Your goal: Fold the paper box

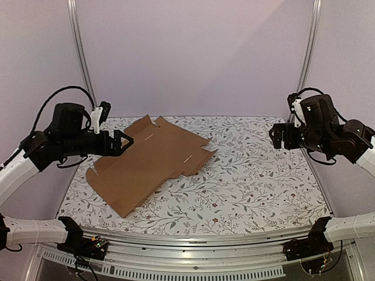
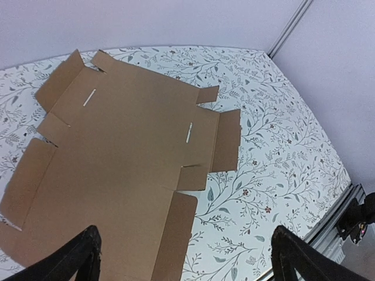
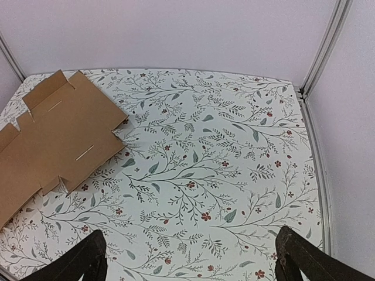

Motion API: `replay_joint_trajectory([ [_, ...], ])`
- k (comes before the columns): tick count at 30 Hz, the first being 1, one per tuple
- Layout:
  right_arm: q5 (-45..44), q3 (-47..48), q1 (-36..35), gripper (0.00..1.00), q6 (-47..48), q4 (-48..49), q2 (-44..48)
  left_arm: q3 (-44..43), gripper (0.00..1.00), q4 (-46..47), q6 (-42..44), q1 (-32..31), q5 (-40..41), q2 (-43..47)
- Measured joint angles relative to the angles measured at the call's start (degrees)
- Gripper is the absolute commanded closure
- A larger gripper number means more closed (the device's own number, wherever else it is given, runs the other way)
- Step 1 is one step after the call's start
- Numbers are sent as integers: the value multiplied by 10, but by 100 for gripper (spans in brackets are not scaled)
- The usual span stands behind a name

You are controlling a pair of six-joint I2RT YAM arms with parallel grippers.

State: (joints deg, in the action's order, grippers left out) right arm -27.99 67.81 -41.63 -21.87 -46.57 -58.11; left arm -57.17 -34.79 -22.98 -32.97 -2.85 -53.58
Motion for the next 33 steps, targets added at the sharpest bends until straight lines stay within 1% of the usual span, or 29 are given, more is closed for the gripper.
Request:
replay_joint_trajectory([
  [4, 2, 0, 0, 1, 0, 0, 4, -37, 0, -23, 22, 1, 26, 0],
  [8, 12, 0, 0, 1, 1, 3, -13, -63, 0, -28, 52, 1, 57, 10],
  [11, 26, 2, 0, 1, 3, 19, -37, -53, 0, -25, 70, 1, 82, 27],
  [15, 51, 12, 0, 2, 4, 50, -79, -25, 1, -26, 80, 1, 91, 38],
  [20, 109, 21, 0, 3, -2, 125, -143, -16, 1, -28, 82, 1, 91, 34],
  [21, 121, 24, 0, 4, -8, 152, -166, -16, 1, -28, 82, 1, 90, 34],
  [23, 131, 33, 0, 4, -16, 170, -194, -15, 0, -28, 82, 1, 91, 34],
  [28, 161, 107, 0, 6, -57, 234, -323, -9, 0, -28, 80, 2, 95, 38],
  [33, 188, 171, 12, 10, -118, 278, -443, -3, 0, -28, 76, 2, 100, 49],
])
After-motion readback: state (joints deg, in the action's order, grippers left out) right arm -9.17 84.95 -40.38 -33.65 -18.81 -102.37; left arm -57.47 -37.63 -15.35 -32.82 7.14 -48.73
